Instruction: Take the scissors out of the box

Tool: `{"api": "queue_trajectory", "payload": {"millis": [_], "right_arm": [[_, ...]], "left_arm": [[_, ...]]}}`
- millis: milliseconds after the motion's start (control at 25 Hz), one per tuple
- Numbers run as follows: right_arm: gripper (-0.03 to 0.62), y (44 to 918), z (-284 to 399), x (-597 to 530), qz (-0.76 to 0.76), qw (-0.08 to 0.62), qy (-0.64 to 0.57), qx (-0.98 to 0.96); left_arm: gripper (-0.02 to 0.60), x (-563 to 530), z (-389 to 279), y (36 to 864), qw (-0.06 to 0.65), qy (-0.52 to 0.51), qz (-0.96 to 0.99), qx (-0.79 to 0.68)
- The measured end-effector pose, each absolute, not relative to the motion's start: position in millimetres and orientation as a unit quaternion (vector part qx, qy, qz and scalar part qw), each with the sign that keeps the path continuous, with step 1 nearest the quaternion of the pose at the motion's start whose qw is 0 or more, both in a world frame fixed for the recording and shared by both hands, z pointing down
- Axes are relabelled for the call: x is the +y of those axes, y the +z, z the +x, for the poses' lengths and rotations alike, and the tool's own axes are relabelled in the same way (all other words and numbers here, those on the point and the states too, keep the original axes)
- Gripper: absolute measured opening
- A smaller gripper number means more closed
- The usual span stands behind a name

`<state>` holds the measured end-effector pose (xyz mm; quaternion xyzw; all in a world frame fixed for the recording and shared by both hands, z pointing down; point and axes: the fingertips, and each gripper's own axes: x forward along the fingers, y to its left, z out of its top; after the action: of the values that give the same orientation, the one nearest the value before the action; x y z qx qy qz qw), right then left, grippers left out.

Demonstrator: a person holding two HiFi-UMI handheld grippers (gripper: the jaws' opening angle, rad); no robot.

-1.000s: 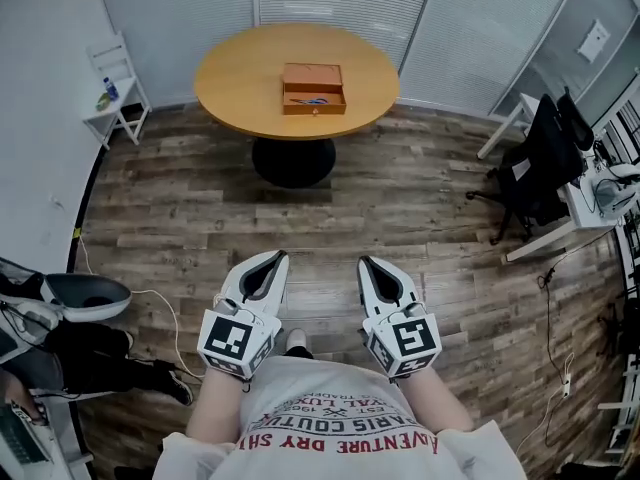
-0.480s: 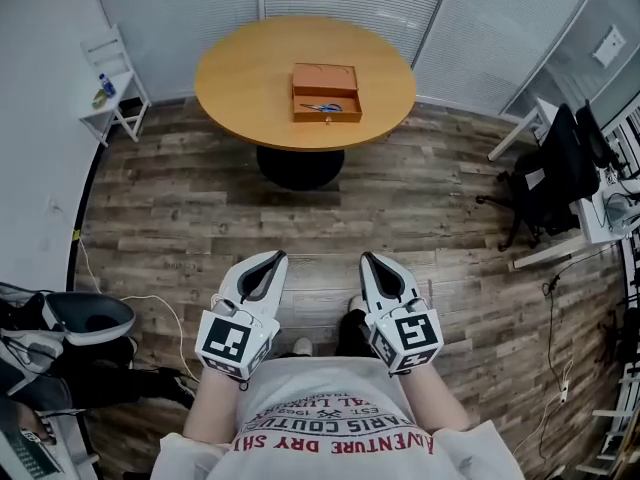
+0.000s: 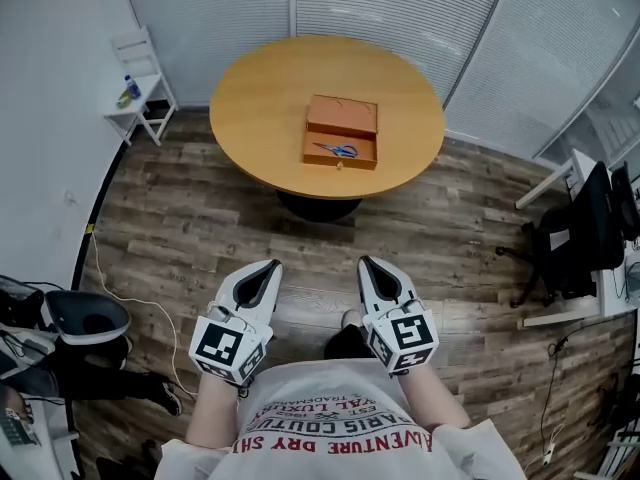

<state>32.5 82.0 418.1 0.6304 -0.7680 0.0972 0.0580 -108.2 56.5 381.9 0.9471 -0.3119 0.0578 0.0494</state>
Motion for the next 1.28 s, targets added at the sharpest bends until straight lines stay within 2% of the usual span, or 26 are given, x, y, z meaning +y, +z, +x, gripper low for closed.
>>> {"api": "queue_trajectory", "payload": {"millis": [240,600,920,1280], "right_arm": [[0.008,410.5,112.3,19.3,0.603,0.061,0.103,-0.788],[0.008,430.4,178.6,-45.3,0.576,0.076,0.13,-0.803],[0.008,441.7,207.2,-107.0,0.583,0.078,0.144,-0.796],[0.008,449.7,206.1,-201.0,0.608,0.102,0.149,-0.773]], "left_arm": [[0.008,-0.7,-39.2,376.8,0.077,0.044,0.93,-0.357],[0.008,-62.0,32.2,389.8,0.097,0.058,0.913,-0.393],[0.008,-127.4,57.2,398.5,0.097,0.059,0.914,-0.39],[0.008,-242.6,69.4,398.8,0.091,0.061,0.935,-0.338]]}}
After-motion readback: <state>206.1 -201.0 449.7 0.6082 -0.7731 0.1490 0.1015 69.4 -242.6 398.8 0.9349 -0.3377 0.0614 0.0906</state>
